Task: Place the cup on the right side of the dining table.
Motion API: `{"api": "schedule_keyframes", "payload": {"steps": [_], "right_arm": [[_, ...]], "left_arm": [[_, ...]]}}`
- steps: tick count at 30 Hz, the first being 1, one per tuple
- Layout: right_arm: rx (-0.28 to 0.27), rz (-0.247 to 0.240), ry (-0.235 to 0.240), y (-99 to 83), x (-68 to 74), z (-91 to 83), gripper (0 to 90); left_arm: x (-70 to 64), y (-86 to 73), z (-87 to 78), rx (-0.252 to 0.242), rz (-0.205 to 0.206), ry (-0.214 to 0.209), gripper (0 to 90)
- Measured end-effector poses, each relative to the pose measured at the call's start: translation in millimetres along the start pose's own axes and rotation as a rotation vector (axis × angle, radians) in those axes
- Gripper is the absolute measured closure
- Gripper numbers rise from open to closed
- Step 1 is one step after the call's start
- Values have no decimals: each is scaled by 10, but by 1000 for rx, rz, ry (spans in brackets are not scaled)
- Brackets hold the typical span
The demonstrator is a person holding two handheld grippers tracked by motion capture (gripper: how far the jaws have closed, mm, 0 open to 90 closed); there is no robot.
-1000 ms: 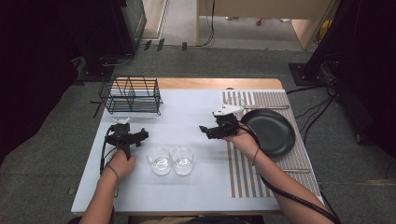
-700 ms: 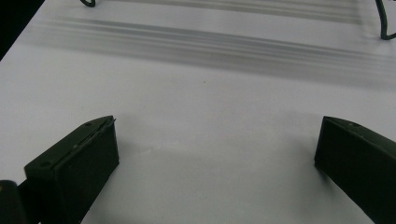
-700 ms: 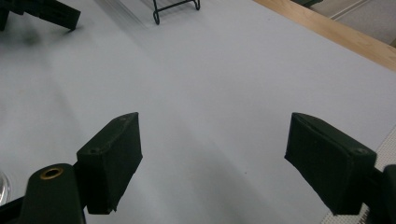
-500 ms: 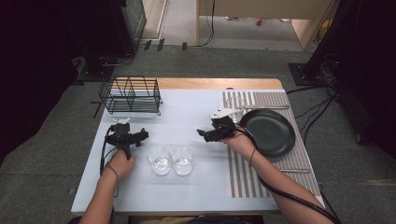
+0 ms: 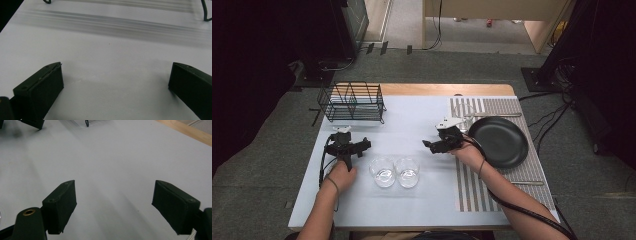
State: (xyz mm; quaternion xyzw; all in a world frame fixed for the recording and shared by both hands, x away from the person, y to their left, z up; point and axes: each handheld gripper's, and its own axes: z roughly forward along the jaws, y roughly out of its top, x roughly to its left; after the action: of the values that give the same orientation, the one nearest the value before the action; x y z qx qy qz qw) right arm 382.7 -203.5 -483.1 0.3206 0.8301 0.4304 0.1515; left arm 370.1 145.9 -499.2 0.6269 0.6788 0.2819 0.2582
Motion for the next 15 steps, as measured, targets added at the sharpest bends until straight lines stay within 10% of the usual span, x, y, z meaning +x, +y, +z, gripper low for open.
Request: {"api": "schedule_keyframes", "payload": {"steps": [15], "right_arm": [[19,-19,19,-40,48,81,192]], "left_arm": [[0,0,0,0,0,0,0]]}}
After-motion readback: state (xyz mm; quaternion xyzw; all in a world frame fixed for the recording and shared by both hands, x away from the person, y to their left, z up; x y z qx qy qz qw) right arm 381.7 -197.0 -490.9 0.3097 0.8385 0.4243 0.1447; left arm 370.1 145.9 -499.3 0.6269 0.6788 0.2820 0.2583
